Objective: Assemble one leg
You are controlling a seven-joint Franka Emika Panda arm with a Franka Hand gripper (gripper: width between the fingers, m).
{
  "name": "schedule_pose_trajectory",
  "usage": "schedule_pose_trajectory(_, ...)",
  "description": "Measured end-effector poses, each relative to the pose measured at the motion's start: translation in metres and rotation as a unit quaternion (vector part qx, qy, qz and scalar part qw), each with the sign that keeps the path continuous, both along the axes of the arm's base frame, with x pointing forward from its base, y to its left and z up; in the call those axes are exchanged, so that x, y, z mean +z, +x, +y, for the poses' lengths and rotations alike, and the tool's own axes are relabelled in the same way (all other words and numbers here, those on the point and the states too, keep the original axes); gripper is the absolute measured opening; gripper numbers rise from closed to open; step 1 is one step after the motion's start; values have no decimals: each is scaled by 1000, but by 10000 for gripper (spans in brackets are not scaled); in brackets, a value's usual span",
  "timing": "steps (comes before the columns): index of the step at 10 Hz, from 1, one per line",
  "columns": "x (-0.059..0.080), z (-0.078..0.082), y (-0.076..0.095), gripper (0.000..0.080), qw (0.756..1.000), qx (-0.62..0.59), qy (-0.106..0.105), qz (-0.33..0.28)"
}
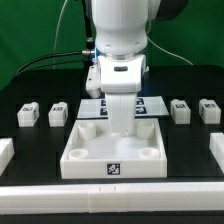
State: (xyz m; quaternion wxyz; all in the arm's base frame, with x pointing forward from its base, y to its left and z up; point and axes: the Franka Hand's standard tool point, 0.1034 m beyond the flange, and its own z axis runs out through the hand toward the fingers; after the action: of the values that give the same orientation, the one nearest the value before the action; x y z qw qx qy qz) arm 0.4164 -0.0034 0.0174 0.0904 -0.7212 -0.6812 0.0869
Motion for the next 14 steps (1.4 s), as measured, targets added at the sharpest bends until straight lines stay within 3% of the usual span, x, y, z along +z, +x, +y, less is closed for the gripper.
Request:
schedule_pose_trajectory(3, 0, -1, 0, 251, 1000, -1, 0, 0)
schedule_pose_trajectory(4, 0, -1, 0, 251, 1000, -1, 0, 0)
schedule_pose_trajectory(5, 0, -1, 0, 73, 1000, 0, 0, 0)
schedule_pose_trajectory(14, 0, 0, 2, 70, 1000, -1, 0, -2)
